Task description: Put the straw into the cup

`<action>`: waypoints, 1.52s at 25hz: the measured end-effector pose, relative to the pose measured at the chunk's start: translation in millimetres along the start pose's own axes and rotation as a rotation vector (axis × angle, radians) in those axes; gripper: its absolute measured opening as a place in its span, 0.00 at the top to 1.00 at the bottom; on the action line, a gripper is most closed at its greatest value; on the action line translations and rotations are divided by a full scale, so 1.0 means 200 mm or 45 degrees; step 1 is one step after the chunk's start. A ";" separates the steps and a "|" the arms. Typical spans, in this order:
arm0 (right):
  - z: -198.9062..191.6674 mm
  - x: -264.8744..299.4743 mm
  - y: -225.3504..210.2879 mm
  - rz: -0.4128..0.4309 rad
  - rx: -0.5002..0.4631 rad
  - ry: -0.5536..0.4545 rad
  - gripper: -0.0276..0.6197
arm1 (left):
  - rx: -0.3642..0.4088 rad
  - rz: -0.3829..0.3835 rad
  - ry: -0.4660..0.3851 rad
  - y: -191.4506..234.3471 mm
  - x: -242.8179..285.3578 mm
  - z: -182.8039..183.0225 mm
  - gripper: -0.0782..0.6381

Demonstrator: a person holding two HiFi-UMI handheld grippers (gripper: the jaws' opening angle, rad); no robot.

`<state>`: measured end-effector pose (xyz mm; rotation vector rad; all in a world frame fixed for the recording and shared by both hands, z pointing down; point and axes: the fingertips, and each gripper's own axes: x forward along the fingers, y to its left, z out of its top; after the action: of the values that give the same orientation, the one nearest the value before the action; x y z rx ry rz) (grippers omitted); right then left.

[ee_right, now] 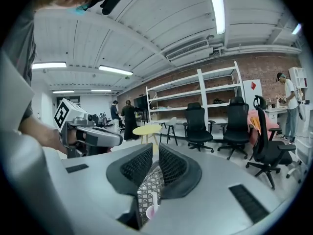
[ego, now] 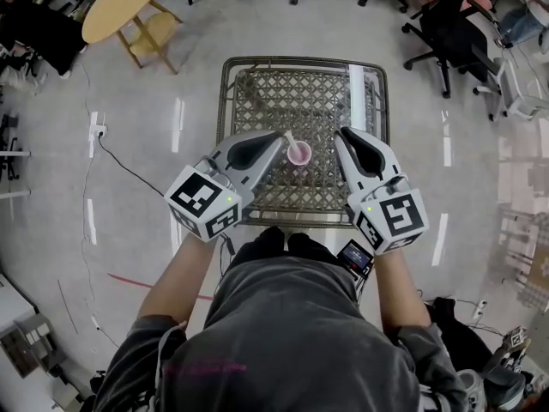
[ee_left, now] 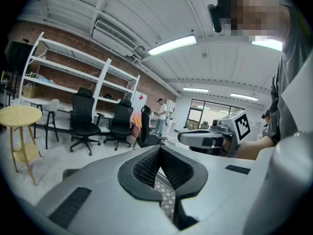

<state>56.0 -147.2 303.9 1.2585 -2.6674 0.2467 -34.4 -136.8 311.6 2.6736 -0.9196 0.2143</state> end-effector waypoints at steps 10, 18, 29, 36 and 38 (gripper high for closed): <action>-0.02 -0.01 -0.06 0.005 0.026 0.020 0.90 | -0.028 0.018 0.013 0.02 0.05 -0.05 0.88; -0.02 -0.01 -0.09 0.018 0.039 0.024 0.91 | -0.025 0.023 0.019 0.02 0.09 -0.06 0.88; -0.03 0.00 -0.08 0.035 0.041 0.034 0.92 | -0.028 0.035 0.014 0.03 0.07 -0.06 0.88; -0.05 -0.01 -0.08 0.036 0.041 0.038 0.92 | -0.024 0.032 0.018 0.01 0.08 -0.06 0.88; -0.04 -0.01 -0.08 0.036 0.040 0.041 0.92 | -0.021 0.030 0.018 0.01 0.08 -0.05 0.88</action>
<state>70.9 -153.3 312.7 1.2154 -2.6658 0.3121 -23.8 -143.2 325.7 2.6435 -0.9449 0.2298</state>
